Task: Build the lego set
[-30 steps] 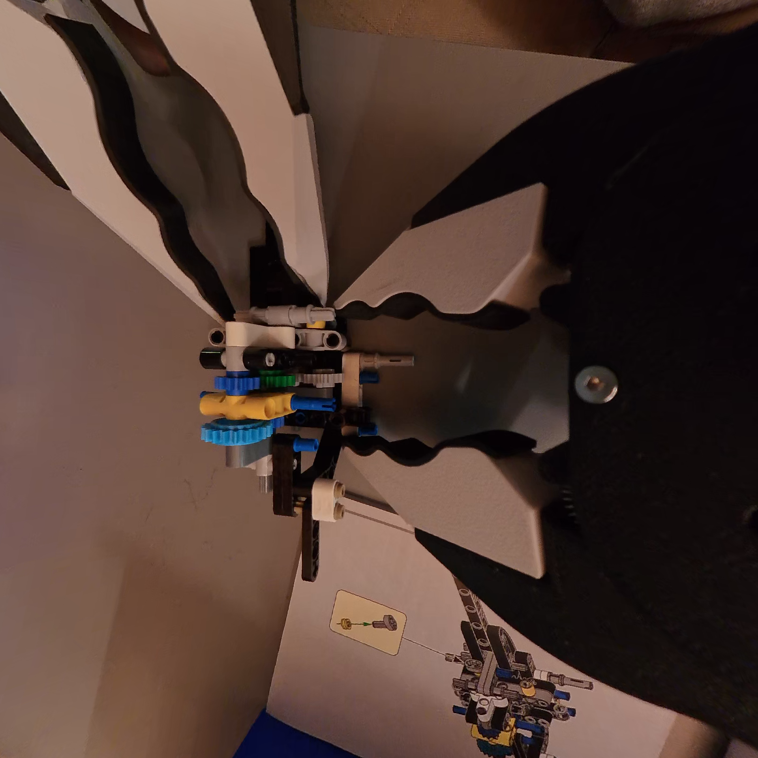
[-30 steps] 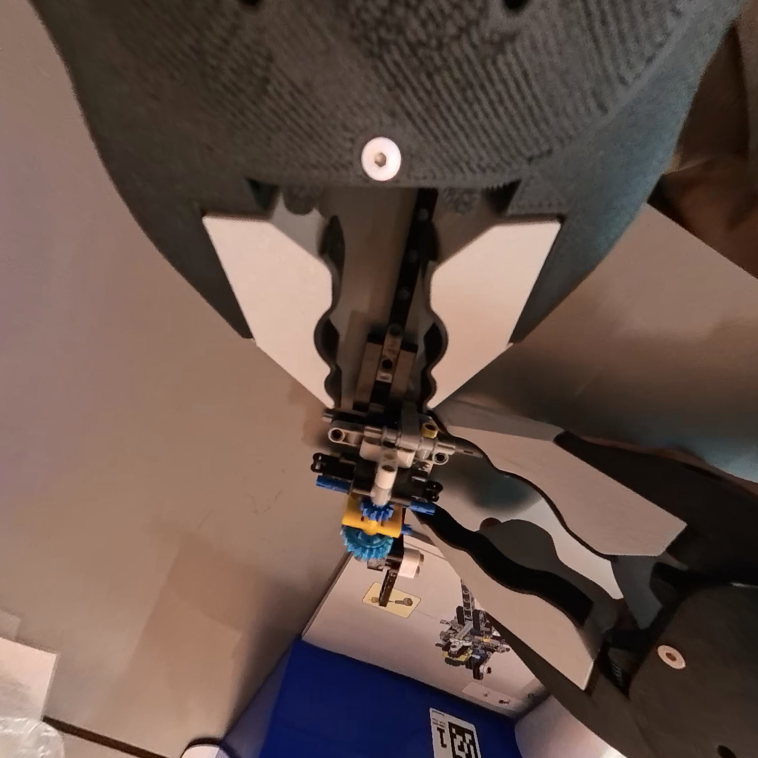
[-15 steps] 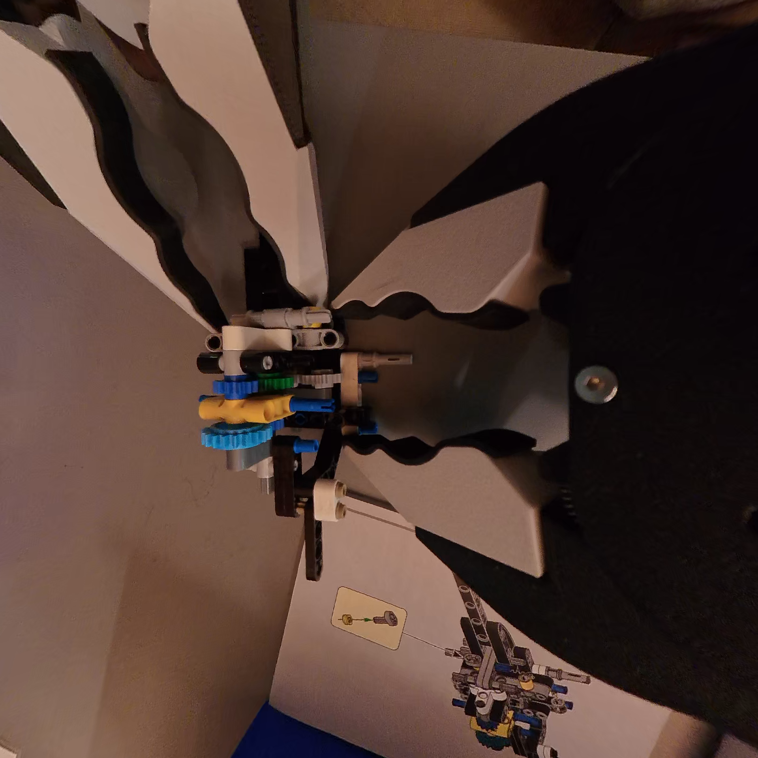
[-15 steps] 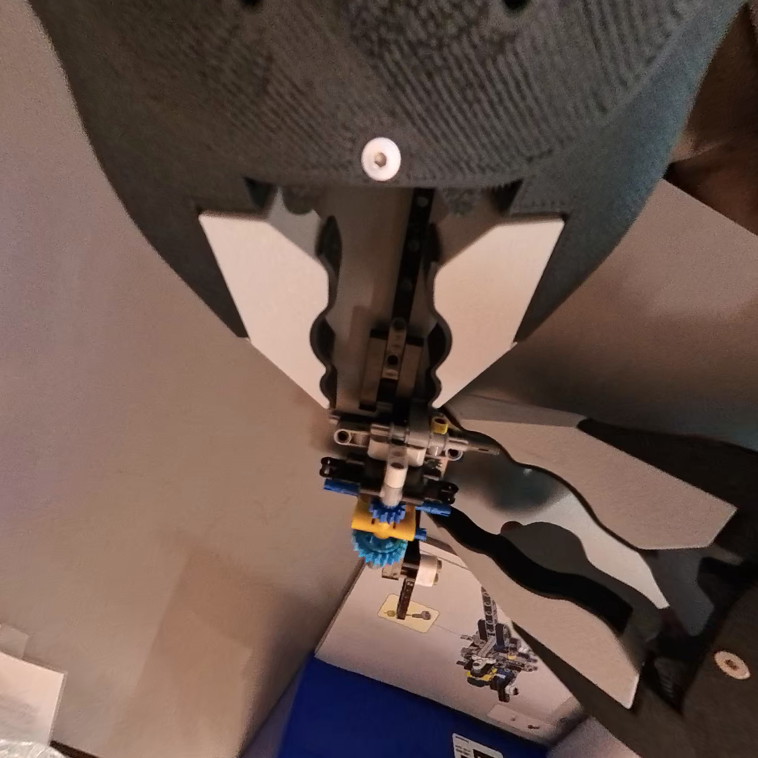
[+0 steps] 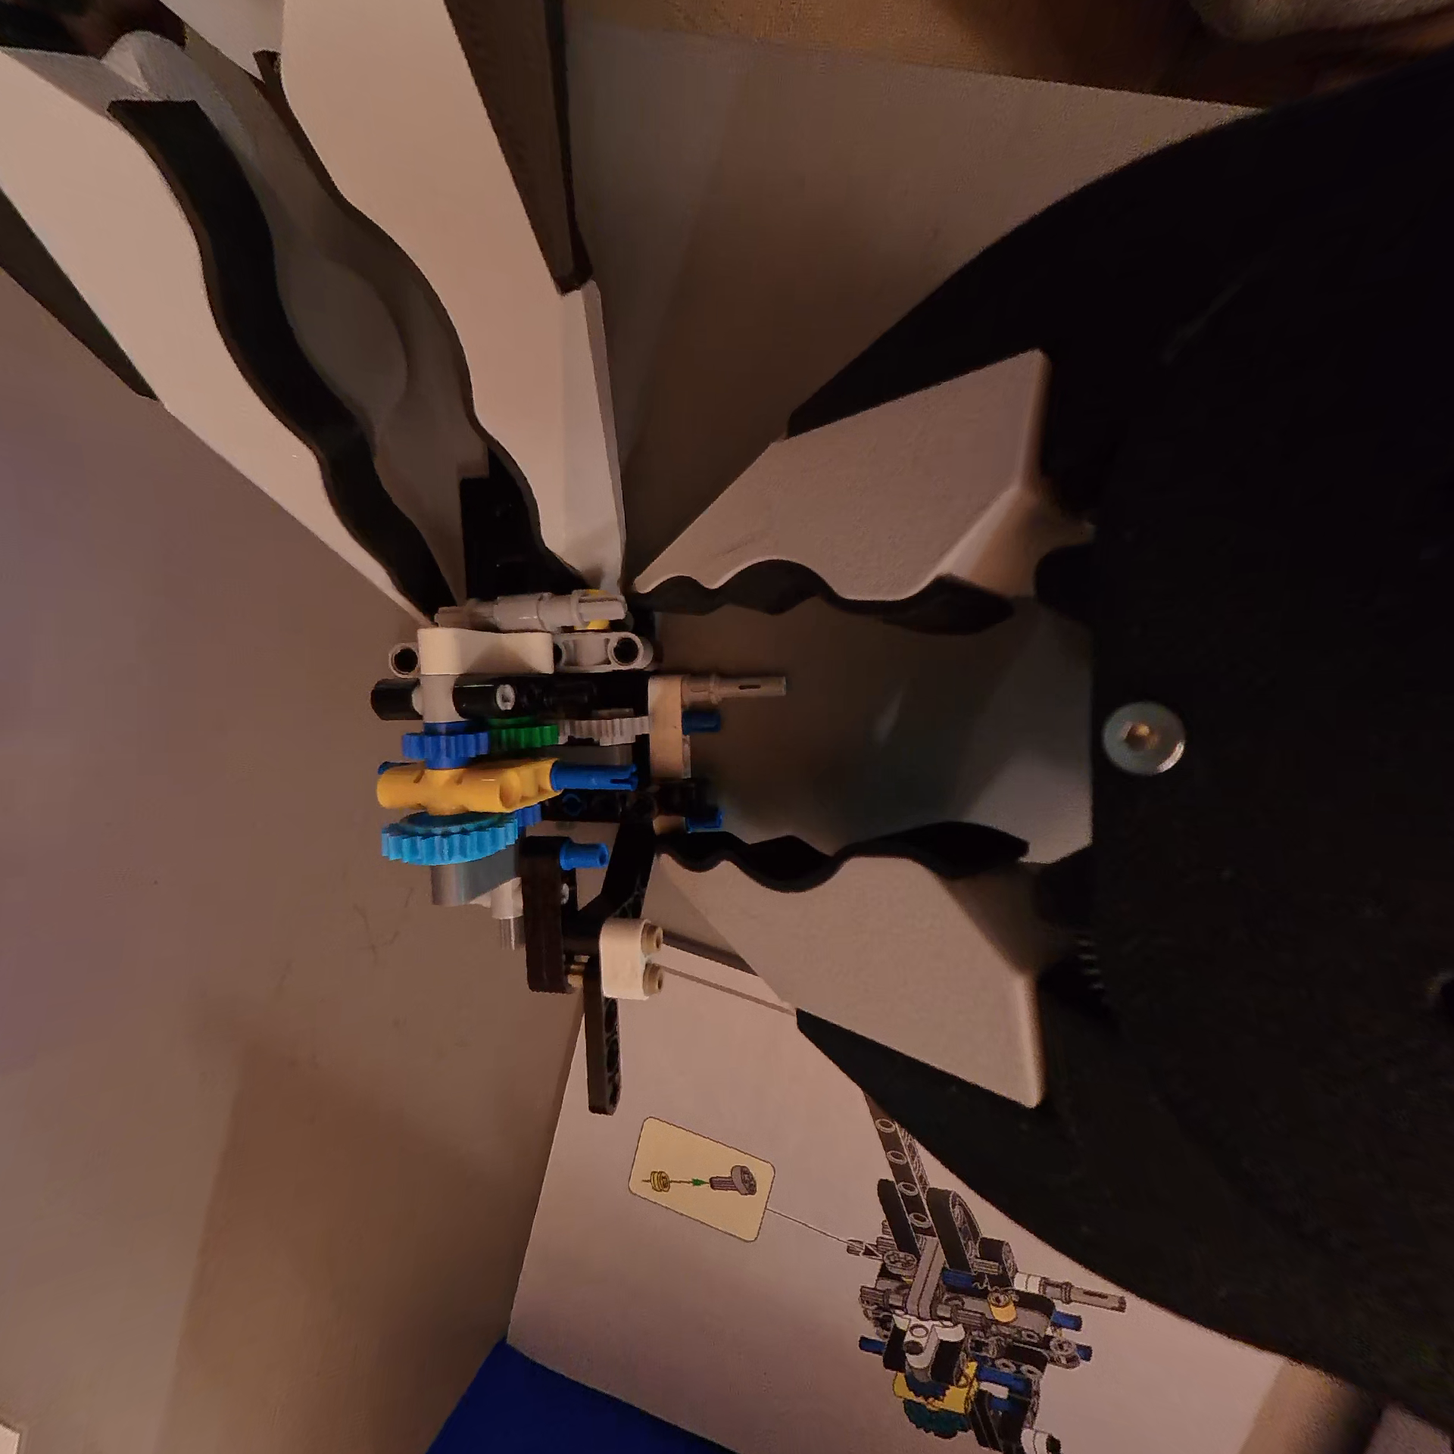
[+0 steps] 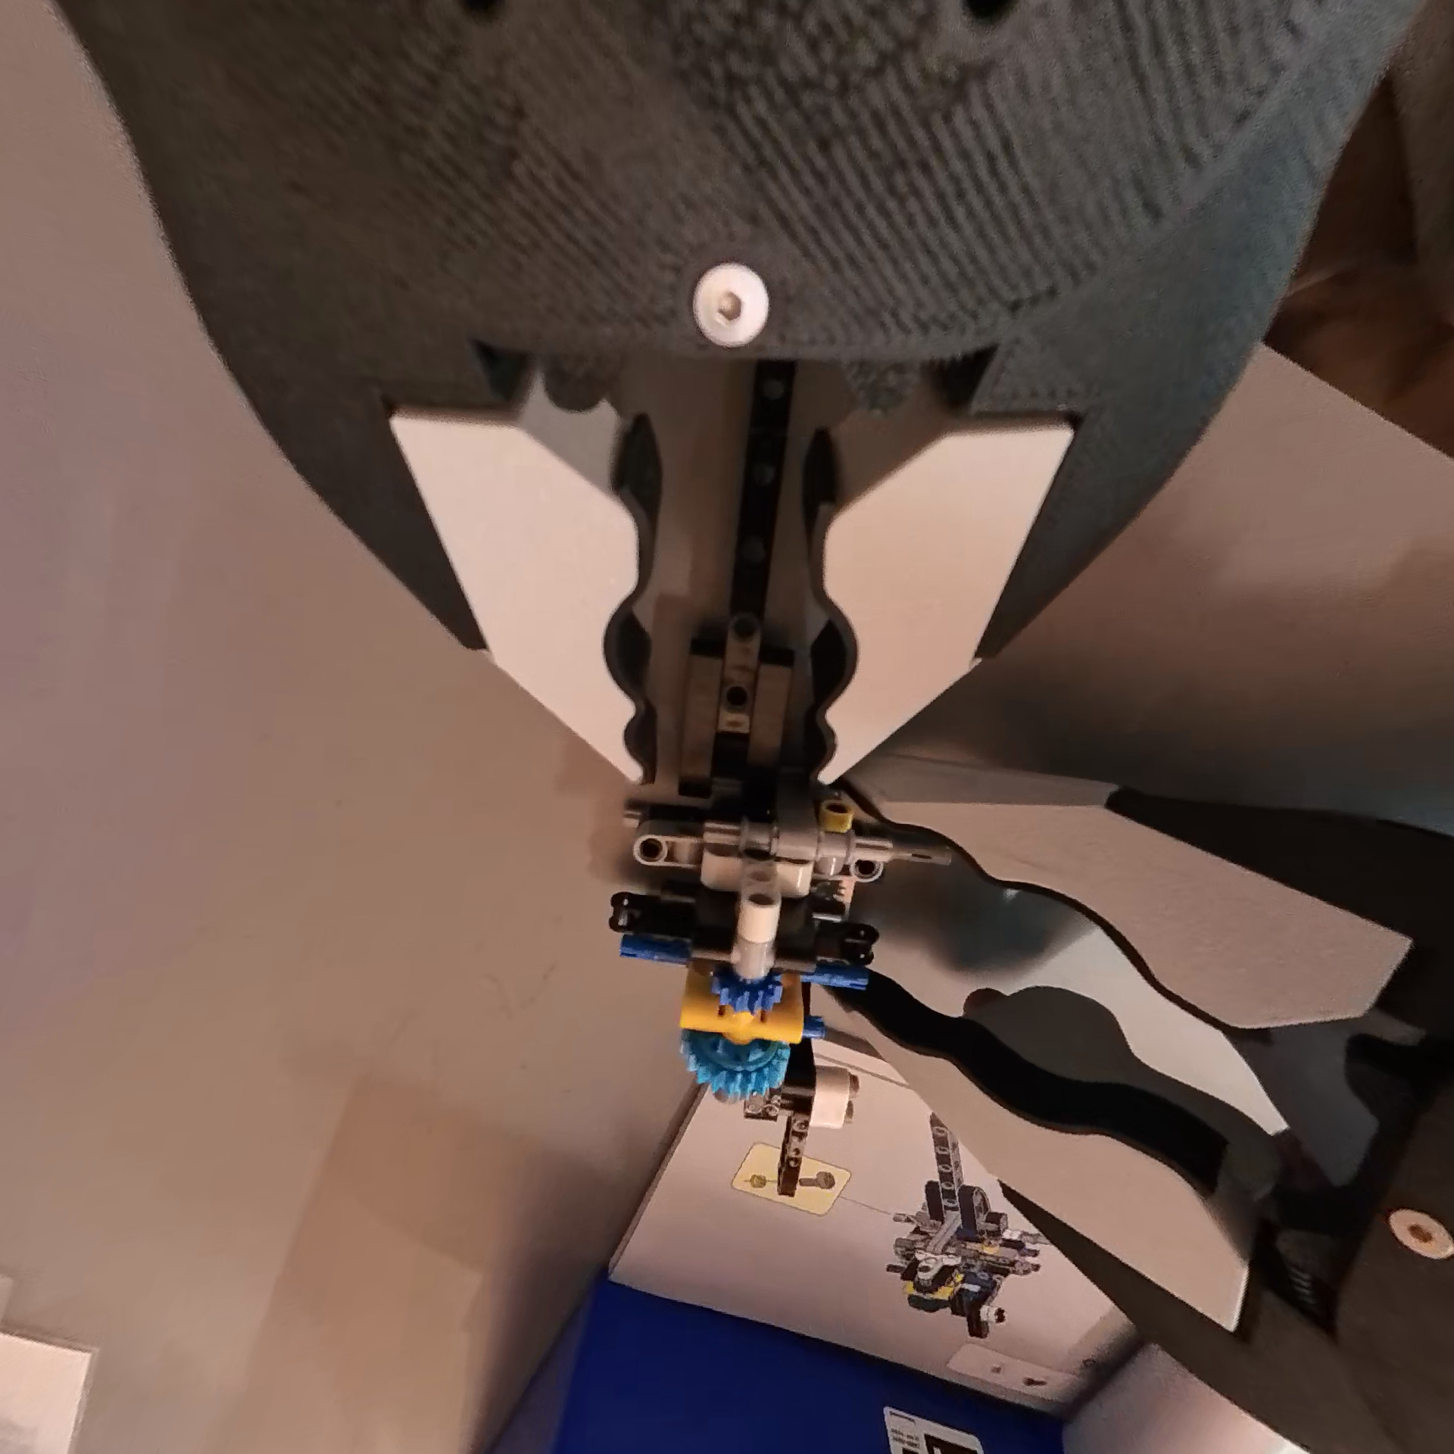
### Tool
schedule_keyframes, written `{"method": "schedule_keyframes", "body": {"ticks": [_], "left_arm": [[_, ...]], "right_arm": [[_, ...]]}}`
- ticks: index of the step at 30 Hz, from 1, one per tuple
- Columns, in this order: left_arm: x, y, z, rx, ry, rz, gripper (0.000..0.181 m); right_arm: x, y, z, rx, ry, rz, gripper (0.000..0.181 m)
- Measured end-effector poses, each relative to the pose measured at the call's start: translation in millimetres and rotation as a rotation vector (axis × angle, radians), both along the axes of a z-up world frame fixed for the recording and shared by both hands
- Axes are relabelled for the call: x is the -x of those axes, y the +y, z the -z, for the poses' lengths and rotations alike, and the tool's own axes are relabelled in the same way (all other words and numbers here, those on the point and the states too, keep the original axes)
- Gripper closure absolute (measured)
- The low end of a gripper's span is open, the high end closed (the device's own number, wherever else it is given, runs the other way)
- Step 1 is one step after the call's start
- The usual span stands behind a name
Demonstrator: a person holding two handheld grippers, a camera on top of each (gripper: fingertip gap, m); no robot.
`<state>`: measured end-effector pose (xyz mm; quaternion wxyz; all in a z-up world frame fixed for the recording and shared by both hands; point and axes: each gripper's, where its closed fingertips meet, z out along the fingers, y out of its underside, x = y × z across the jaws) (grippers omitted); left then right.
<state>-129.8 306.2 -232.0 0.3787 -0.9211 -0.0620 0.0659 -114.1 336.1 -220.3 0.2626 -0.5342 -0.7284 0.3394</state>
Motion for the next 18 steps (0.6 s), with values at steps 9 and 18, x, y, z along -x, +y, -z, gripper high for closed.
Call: {"method": "schedule_keyframes", "body": {"ticks": [9,18], "left_arm": [[0.7,-0.1,0.3,0.0,-0.003,-0.003,0.123],[0.9,-0.1,0.4,0.0,-0.005,-0.004,0.124]], "right_arm": [[0.0,-2.2,1.1,0.036,-0.018,-0.007,0.151],[0.4,-1.3,1.9,0.05,-0.026,-0.003,0.151]]}}
